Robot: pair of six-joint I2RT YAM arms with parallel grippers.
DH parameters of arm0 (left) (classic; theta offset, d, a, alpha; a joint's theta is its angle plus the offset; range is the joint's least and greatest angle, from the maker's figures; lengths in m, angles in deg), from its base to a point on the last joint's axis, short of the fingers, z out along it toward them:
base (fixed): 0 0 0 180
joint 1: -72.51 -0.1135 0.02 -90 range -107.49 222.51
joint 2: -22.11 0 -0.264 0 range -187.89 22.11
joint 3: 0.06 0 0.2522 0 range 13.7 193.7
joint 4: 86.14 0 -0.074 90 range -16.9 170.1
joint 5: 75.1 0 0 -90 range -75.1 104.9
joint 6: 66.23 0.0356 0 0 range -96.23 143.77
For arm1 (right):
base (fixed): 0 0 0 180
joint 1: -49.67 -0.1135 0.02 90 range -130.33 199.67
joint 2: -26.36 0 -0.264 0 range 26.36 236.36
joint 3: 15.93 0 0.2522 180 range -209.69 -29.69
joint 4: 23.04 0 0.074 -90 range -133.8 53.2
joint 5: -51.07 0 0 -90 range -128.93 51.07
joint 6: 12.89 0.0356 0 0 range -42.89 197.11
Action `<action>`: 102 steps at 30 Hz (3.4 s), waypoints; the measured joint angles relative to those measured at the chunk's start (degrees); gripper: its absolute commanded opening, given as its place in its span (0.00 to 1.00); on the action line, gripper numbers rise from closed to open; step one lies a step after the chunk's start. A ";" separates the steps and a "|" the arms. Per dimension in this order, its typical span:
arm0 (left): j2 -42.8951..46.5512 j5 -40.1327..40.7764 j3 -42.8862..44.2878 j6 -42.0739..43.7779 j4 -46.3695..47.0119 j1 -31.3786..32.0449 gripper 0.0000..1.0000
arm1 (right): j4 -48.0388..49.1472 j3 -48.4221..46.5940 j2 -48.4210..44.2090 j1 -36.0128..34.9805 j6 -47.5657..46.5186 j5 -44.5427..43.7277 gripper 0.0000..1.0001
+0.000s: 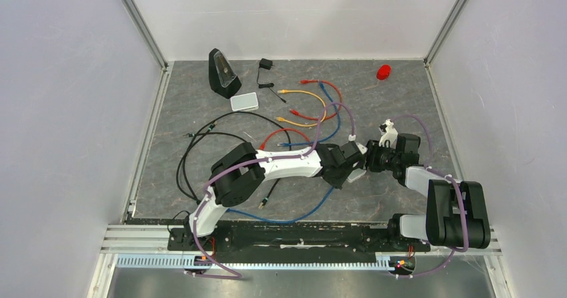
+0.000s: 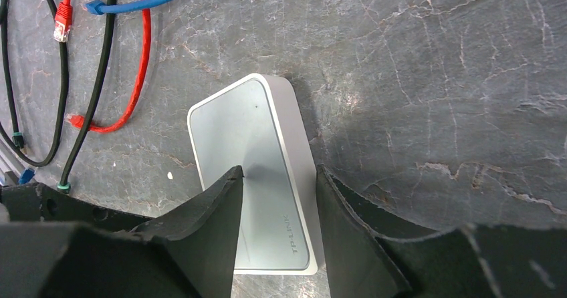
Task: Insert the plug into the switch port
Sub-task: Insert the connector into the switch port.
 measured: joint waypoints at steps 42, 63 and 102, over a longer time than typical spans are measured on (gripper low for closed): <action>9.60 0.42 -16.15 1.73 12.02 -0.02 0.32 | -0.04 0.02 -0.02 0.00 -0.48 0.04 0.47; 6.78 -0.26 -11.28 2.01 9.64 0.00 0.02 | -0.50 0.59 -0.81 0.04 -0.87 0.13 0.44; 1.73 1.79 -2.23 5.05 -0.59 2.01 0.02 | 0.33 1.60 -1.05 0.11 -0.83 1.88 0.42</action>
